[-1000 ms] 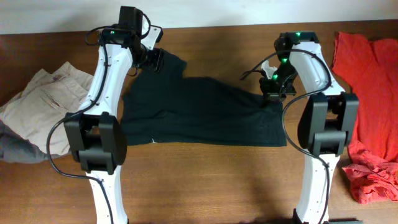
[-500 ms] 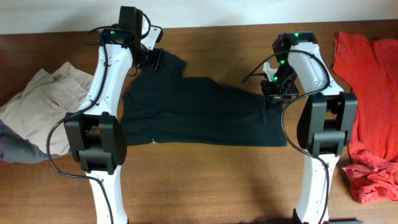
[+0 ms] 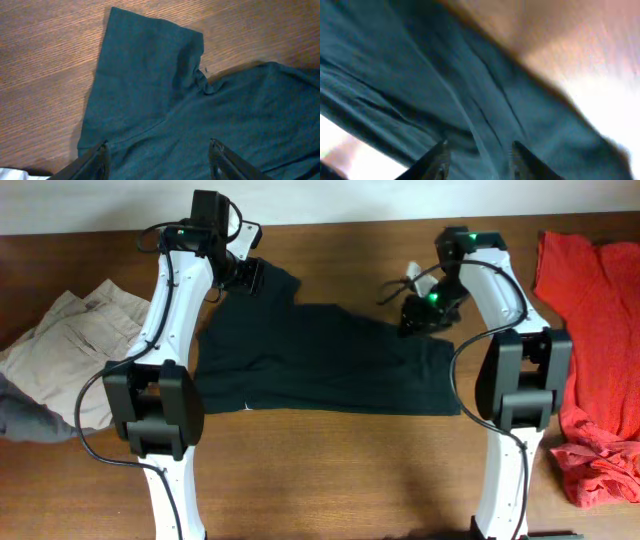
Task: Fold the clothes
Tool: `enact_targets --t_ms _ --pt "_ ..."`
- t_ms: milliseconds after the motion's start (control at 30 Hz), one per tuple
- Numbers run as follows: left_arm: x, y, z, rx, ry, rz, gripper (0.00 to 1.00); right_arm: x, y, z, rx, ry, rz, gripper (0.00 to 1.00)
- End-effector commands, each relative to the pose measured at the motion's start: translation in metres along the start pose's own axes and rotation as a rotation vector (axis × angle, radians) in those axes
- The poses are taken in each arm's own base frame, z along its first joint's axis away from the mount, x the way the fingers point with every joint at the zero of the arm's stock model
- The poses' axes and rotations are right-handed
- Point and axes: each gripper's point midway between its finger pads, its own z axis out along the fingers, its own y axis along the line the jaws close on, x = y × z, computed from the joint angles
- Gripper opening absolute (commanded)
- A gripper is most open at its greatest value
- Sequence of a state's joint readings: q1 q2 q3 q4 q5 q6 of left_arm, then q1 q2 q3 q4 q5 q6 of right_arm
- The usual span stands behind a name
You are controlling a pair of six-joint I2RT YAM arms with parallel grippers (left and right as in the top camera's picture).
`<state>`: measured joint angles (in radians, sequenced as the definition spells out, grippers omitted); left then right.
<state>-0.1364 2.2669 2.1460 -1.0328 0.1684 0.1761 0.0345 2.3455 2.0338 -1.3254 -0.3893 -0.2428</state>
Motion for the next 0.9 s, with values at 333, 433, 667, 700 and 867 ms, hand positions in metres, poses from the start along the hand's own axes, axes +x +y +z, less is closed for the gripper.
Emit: enact_targets --t_ms 333,433,667,700,867 --pt "-0.011 0.003 0.028 0.063 -0.054 0.153 0.62 -0.012 0.085 0.001 -0.129 -0.05 -0.259 0.42" --pt "-0.012 0.012 0.045 0.103 -0.076 0.148 0.62 -0.009 0.094 -0.012 -0.144 -0.067 -0.266 0.41" --pt "-0.019 0.039 0.086 0.077 -0.134 0.145 0.63 -0.002 0.134 -0.07 -0.162 -0.182 -0.352 0.45" --pt "-0.021 0.04 0.09 0.073 -0.147 0.148 0.63 0.0 0.139 -0.077 -0.159 -0.196 -0.365 0.46" --pt "-0.028 0.046 0.115 0.059 -0.193 0.161 0.63 0.012 0.165 -0.109 -0.148 -0.254 -0.423 0.46"
